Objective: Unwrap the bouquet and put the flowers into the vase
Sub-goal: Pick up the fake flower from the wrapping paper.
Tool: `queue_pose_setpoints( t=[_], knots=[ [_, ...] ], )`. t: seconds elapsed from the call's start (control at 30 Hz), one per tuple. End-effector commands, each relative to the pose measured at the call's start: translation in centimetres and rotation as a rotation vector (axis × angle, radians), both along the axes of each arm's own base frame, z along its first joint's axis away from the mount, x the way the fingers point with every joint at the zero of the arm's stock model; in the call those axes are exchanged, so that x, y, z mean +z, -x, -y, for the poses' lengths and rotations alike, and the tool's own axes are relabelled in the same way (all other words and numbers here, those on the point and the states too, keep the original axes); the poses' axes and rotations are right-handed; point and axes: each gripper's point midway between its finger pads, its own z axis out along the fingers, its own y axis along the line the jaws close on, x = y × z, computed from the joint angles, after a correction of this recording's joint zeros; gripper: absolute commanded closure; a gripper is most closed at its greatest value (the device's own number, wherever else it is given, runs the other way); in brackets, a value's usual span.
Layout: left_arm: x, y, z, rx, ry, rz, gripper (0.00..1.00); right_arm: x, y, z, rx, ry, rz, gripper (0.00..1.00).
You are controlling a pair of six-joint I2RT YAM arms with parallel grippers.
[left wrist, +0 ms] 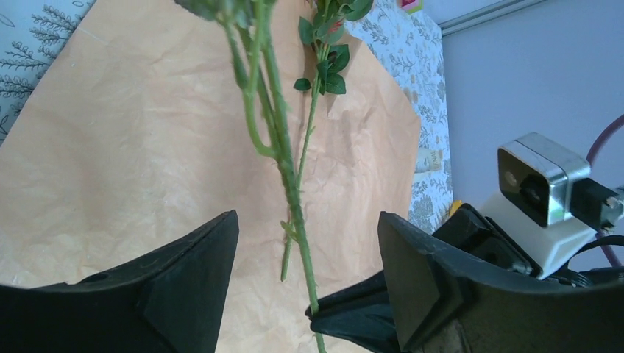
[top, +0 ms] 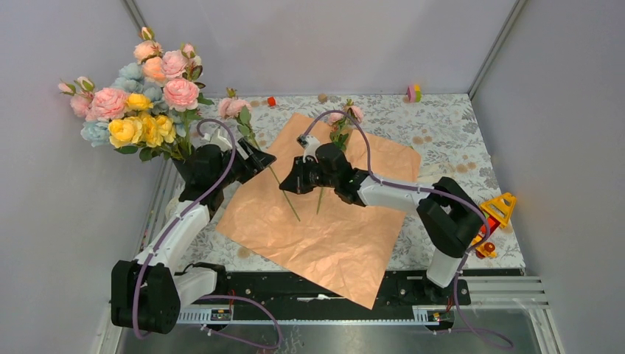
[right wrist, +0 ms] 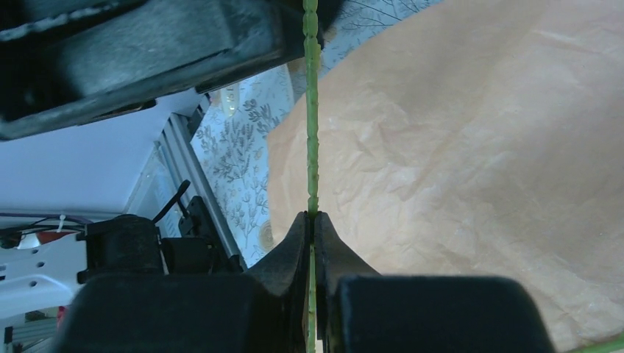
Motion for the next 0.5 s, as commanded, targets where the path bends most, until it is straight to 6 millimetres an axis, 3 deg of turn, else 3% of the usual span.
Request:
queue_pose_setpoints(
  t=[0.0,0.3,0.47],
  knots=[
    [2.9,-1.3,0.2,0.014,0.058,0.1,0.29,5.3,0.9,-0.7,0.057,-0.14,0.109,1.0],
    [3.8,-1.6,-0.2,0.037,0.077,0.123,0.55,5.5,2.1,-0.8,0.116,-0.177,0.113,1.0],
    [3.8,-1.5,0.0,0.029,0.092,0.121,0.64,5.6,2.3,-0.8,0.129,-0.182,0.119,1.0]
  ],
)
